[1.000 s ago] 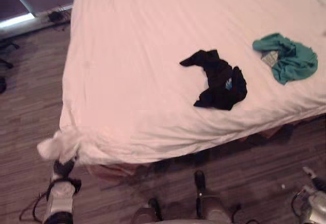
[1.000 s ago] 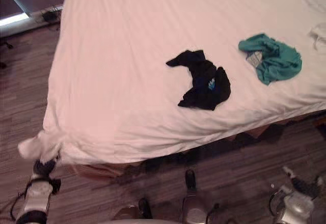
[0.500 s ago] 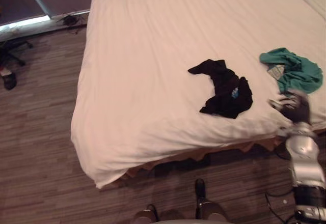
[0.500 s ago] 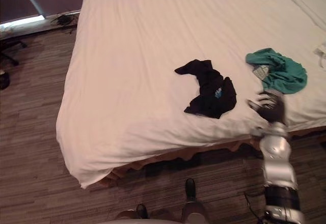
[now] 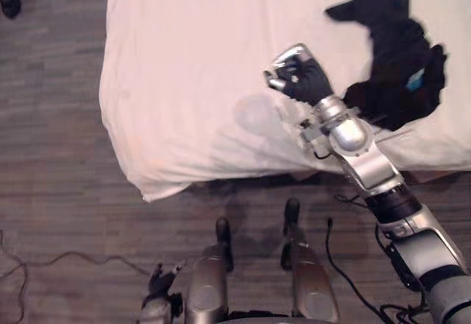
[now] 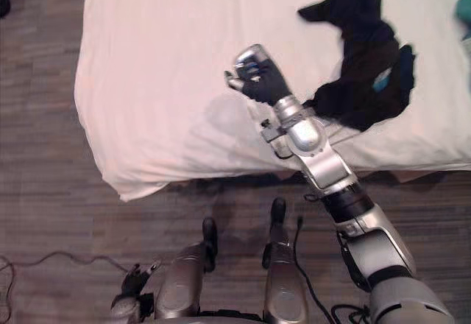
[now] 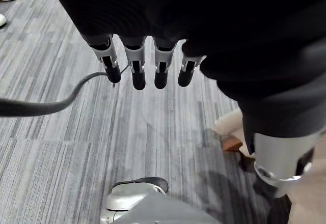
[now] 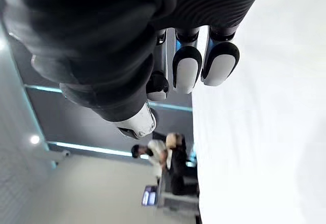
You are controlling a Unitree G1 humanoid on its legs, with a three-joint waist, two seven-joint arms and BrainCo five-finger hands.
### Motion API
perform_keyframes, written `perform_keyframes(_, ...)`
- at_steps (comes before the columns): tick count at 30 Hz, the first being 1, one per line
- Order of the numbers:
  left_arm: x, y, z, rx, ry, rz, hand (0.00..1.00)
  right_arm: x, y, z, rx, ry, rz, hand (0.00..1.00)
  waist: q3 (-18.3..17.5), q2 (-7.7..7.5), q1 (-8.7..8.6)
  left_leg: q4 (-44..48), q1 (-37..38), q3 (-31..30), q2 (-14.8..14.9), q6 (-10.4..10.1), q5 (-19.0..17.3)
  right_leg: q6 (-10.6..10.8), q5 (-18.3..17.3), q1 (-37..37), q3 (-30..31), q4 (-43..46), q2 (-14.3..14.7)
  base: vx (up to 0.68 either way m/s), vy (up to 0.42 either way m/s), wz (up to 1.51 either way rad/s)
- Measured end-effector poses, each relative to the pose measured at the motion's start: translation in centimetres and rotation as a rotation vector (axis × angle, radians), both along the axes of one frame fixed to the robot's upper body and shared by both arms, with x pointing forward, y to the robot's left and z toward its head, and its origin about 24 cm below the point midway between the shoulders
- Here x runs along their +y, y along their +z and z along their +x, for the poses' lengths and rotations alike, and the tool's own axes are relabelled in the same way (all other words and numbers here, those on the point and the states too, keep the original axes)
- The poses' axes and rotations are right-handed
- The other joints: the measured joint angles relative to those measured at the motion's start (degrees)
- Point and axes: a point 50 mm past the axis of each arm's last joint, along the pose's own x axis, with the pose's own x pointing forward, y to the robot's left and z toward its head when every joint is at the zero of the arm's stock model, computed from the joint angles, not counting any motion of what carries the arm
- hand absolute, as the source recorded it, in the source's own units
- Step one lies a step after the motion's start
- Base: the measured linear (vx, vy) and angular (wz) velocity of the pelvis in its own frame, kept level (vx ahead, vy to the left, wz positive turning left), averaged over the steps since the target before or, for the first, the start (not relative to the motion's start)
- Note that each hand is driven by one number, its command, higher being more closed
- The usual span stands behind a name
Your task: Tidy the bed and pick cloth on bed and put in laundry
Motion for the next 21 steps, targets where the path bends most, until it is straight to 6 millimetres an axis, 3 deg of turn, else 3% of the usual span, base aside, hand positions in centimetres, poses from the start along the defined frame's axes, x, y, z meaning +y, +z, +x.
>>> perform_keyframes(2, -0.4, 0.4, 1.5, -0.026, -0.027, 0.015, 0.00, 0.6, -1.2, 0.9, 0.063, -0.012, -0.001, 1.00, 0.4, 0.82, 0.36, 1.0, -2.9, -0.8, 0.0, 0.0, 0.1, -0.1, 0.1, -2.3, -0.6, 0.5, -0.1, -0.05, -0.003, 0.21)
perform_keyframes(3, -0.8, 0.9, 3.0, -0.050, -0.047, 0.025, 0.00, 0.7, -2.4, 1.6, 0.115, -0.034, 0.006, 1.00, 0.8, 1.49, 1.40, 1.6, -5.3, -1.2, -0.1, 0.2, 0.2, -0.2, 0.1, -4.3, -1.0, 1.0, -0.3, -0.06, 0.001, 0.22)
perform_keyframes(10, -2.4, 2.8, 7.3, -0.152, -0.121, 0.038, 0.00, 2.8, -2.6, 1.7, 0.088, 0.020, 0.075, 1.00, 1.2, 2.22, 1.22, 3.3, -9.3, -1.2, -0.7, 0.6, 0.4, -0.2, 0.1, -8.8, -0.5, 3.3, -1.1, -0.06, 0.003, 0.02)
perform_keyframes(14, -3.9, 3.2, 8.0, -0.186, -0.125, -0.002, 0.00, 4.4, -4.3, 1.3, 0.144, 0.049, 0.078, 1.00, 1.1, 2.23, 0.96, 3.2, -8.4, -1.1, -0.3, 0.5, 0.4, -0.2, 0.1, -7.9, -0.5, 3.5, -0.8, -0.04, -0.041, -0.04)
perform_keyframes(17, -4.1, 2.9, 7.6, -0.169, -0.123, -0.010, 0.00, 6.5, -8.5, -0.5, 0.263, 0.143, 0.008, 1.00, 1.1, 2.21, 0.19, 2.1, -5.3, -1.2, 0.1, 0.5, 0.4, -0.7, -0.3, -5.0, -1.0, 3.2, -0.5, 0.00, -0.038, 0.01)
perform_keyframes(19, -4.1, 2.7, 7.3, -0.159, -0.127, -0.006, 0.00, 8.2, -12.9, -2.7, 0.434, 0.235, -0.072, 1.00, 1.1, 2.13, -0.11, 0.7, -2.0, -1.2, 0.2, 0.3, 0.5, -0.7, -1.1, -2.2, -1.3, 3.1, -0.3, 0.04, -0.019, 0.01)
perform_keyframes(21, -3.9, 2.7, 7.1, -0.155, -0.130, 0.004, 0.00, 9.3, -18.6, -6.1, 0.668, 0.317, -0.150, 1.00, 1.1, 1.93, -0.02, -0.8, 1.1, -1.1, 0.2, 0.2, 0.6, -0.7, -1.5, 0.3, -1.4, 3.0, -0.2, 0.05, -0.003, -0.02)
